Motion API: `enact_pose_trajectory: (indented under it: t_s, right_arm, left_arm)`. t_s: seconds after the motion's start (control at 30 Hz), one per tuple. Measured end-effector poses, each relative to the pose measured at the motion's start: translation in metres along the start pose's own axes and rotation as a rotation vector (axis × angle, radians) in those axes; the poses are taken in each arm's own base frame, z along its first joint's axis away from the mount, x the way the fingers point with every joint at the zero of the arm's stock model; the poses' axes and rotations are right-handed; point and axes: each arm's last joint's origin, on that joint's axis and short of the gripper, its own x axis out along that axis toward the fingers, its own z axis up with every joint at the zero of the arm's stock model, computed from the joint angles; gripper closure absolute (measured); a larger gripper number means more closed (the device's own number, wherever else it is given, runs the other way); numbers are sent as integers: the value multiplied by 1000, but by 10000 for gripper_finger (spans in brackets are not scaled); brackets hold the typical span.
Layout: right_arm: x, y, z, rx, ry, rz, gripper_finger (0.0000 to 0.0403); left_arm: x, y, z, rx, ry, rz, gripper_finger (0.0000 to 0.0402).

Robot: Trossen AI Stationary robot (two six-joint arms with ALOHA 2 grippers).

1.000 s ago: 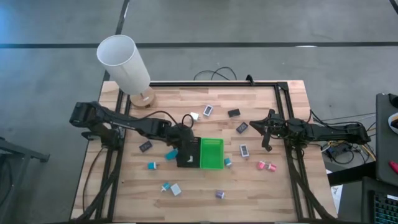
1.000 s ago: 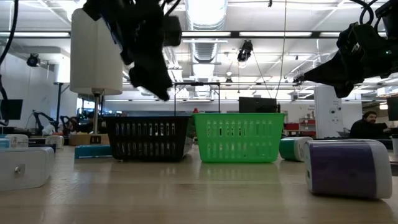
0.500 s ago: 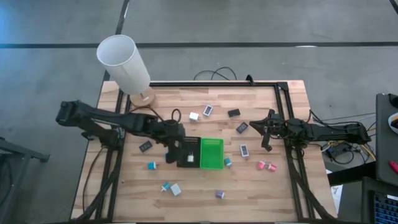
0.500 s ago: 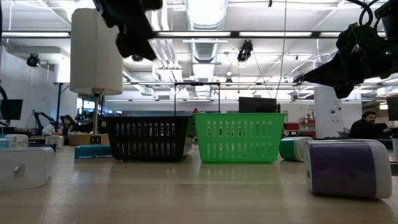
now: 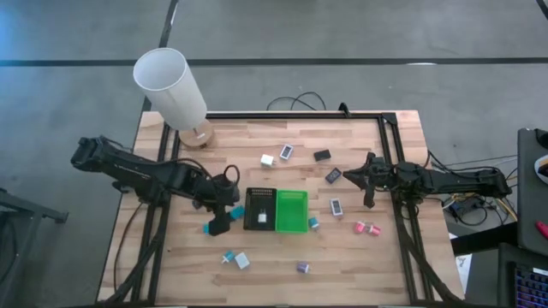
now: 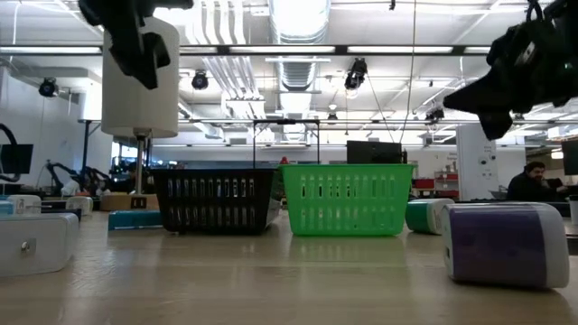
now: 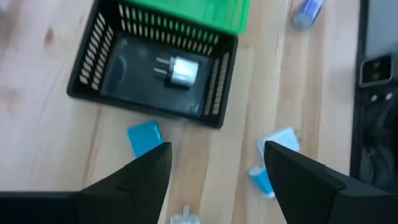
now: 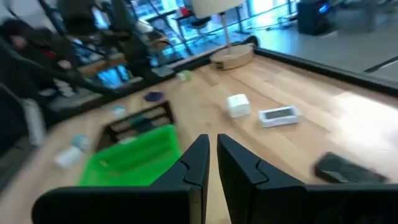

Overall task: Pick & Place Office items
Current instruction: Put the white timer into the green bin

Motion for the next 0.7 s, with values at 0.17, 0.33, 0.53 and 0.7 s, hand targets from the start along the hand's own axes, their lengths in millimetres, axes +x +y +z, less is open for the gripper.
enact_pose_trajectory:
  t_s: [0.17, 0.33, 0.53, 0.7]
  right_arm:
    - [-6, 7, 21, 135, 207, -111, 369]
    - [-4, 22, 51, 270, 425, -246, 369]
    - [27, 44, 72, 392, 673, -256, 369]
    - [57, 52, 59, 413, 882, -378, 369]
  left_arm:
    - [0, 1, -5, 9, 27, 54, 140]
    - [0, 3, -8, 35, 51, 84, 140]
    - [-1, 6, -12, 40, 102, 112, 140]
    - [-1, 8, -16, 41, 138, 132, 140]
